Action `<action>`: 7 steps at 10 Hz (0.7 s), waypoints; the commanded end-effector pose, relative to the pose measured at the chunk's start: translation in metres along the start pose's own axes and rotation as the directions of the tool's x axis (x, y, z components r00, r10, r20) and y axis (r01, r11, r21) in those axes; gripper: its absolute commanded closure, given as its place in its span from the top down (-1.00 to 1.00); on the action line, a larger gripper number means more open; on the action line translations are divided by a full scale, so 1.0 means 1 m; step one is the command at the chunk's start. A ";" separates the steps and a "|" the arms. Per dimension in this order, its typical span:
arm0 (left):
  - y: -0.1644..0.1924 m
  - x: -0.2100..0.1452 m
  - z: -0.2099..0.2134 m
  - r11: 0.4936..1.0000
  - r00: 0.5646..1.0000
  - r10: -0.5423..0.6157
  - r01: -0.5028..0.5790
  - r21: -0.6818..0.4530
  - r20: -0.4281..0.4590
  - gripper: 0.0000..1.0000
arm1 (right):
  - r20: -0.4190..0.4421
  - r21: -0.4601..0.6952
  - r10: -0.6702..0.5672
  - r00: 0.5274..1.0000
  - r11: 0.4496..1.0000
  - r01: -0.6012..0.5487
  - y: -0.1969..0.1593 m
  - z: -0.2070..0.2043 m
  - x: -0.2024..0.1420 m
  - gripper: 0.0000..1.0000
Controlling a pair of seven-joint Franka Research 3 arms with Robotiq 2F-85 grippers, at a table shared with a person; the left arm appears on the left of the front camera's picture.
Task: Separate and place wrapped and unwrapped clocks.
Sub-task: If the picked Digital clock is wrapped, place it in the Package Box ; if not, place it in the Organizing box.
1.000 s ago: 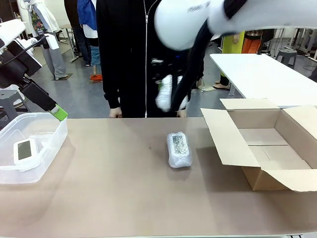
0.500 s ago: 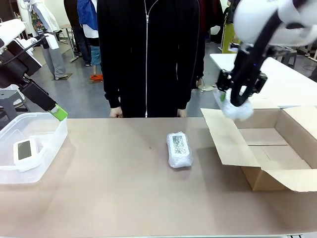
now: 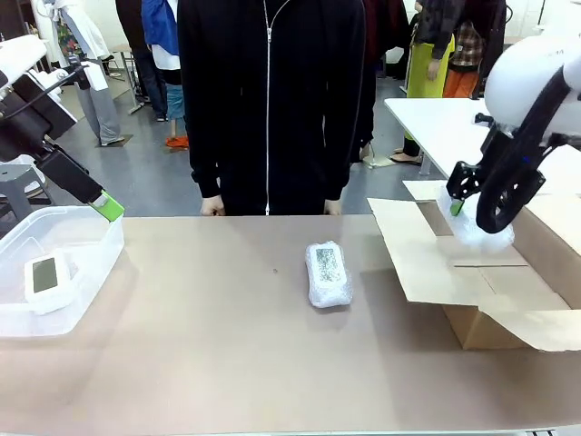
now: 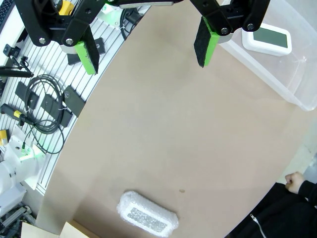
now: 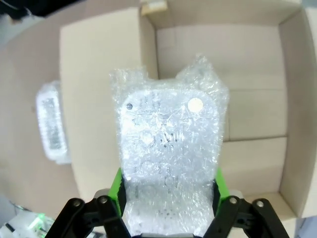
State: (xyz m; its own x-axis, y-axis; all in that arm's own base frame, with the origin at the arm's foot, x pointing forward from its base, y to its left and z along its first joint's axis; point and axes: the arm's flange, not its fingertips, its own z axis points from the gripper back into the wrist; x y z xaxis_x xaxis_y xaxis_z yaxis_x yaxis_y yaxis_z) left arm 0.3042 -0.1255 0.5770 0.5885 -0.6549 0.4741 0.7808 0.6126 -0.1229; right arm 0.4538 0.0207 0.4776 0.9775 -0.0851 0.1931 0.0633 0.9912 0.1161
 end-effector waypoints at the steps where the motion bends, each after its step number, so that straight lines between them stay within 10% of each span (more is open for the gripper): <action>1: 0.000 0.000 0.000 1.000 1.000 0.003 -0.003 -0.003 0.002 1.00 | 0.058 0.025 0.004 0.998 1.000 -0.005 -0.014 -0.031 0.001 0.59; 7: 0.000 0.000 0.000 1.000 1.000 0.003 -0.003 -0.003 0.002 1.00 | -0.083 -0.082 -0.042 0.996 0.996 0.035 -0.038 -0.104 0.010 0.59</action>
State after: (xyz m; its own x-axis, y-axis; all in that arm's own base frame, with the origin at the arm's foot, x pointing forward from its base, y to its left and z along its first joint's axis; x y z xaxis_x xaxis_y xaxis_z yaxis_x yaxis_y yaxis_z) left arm 0.3042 -0.1255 0.5770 0.5885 -0.6549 0.4741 0.7808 0.6126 -0.1229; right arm 0.4717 -0.0062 0.3750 0.9884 -0.0870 0.1245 0.0772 0.9937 0.0811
